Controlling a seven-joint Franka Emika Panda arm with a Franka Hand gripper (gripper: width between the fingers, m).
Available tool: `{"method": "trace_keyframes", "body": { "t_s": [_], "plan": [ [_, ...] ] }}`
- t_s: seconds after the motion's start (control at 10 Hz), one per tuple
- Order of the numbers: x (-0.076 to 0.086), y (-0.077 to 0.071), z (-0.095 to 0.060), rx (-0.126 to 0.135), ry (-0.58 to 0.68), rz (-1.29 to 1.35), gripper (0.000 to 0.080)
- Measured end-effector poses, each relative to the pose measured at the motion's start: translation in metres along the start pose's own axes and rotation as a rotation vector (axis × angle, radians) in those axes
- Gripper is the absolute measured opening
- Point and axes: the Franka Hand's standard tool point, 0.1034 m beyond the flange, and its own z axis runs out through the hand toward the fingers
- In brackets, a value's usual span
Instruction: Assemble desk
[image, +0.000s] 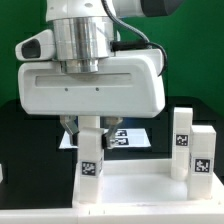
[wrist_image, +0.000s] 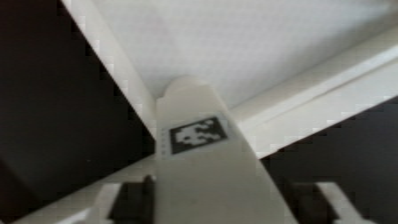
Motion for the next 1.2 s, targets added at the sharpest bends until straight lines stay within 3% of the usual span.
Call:
{"method": "trace_keyframes", "body": {
  "t_s": [0.1,0.4,0.7,1.1,1.2],
  "plan": [
    [0.0005,0.0015,-0.0001,-0.002,0.001,0.057,0.0288],
    [0.0002,0.0009,0.0003,-0.014,-0.017,0.456,0.0288],
    [0.0033,0.0026,0.0014,0.063,-0.067,1.092,0.0288],
    [0.0019,-0.0009,0.0024,0.056,-0.077,1.148,0.0288],
    [0.0019,0.0005,0.0032,0.062,-0.069,0.941,0.0470]
  ]
}}
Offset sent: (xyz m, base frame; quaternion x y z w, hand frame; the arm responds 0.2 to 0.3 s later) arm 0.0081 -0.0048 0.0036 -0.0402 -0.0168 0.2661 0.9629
